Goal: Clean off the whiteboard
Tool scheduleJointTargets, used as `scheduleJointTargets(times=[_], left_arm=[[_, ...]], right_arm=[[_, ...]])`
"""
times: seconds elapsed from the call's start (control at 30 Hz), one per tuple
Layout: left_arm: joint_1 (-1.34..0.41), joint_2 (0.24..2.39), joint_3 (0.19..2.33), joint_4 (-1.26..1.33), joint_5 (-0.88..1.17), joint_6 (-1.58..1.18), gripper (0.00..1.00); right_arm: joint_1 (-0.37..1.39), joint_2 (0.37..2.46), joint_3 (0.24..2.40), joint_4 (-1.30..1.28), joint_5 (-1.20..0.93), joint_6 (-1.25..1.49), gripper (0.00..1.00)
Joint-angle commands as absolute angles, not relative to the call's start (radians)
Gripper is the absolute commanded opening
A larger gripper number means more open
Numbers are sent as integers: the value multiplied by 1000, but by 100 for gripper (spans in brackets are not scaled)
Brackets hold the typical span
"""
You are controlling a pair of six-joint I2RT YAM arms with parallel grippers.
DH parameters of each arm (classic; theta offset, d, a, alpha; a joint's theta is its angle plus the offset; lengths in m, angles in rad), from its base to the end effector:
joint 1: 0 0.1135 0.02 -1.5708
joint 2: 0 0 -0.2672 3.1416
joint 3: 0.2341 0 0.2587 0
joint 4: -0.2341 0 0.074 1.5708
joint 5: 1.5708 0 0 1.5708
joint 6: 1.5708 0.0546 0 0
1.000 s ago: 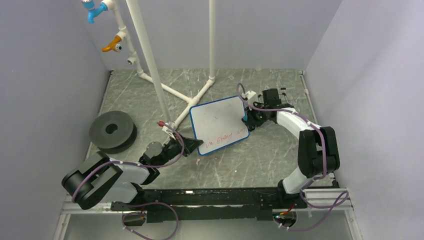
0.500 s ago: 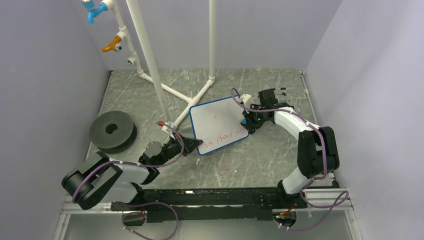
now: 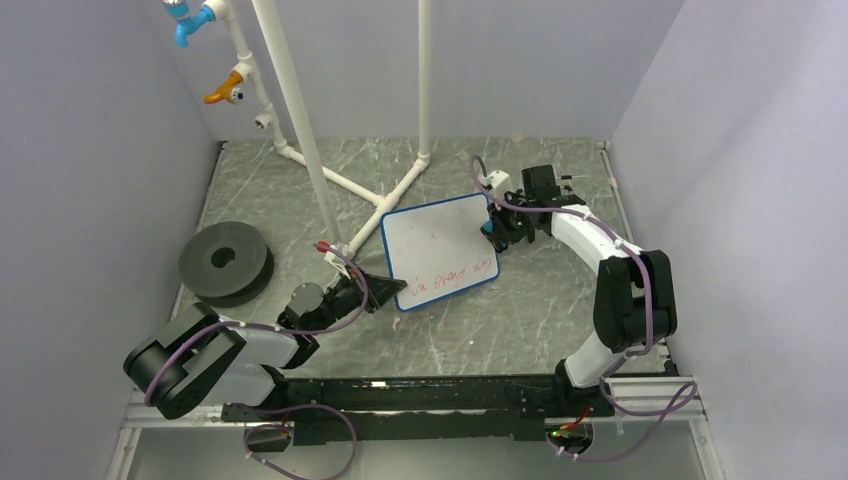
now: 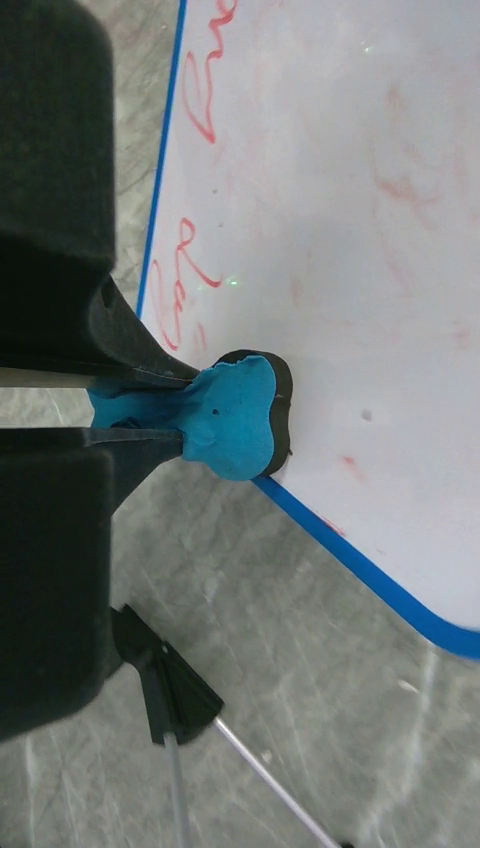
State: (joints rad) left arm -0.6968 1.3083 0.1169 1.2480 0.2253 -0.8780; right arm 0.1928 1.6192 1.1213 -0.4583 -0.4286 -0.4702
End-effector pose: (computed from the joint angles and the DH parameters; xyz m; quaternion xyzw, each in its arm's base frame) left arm 0.1660 -0.1548 0.1672 0.0196 0.6871 -0.5662 0.4550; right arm 0.3431 0.0901 0.2119 -0.3639 0.8597 0.1599 0.3208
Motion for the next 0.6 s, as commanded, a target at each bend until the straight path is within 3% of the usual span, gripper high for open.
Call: scheduleJointTargets(times=[0.0,0.3,0.57], left_arm=[[-699,1290,140,1457,265,-869,0],[-693,1317,148,1473,273,-876,0],[-693,1298,149,1443,274,-866,0]], right_arm=[[193,1604,1047,-515,-399,-532,0],[257,1599,969,-583,-398,-568,0],[263,1612,1092,-618,-479,-531,0]])
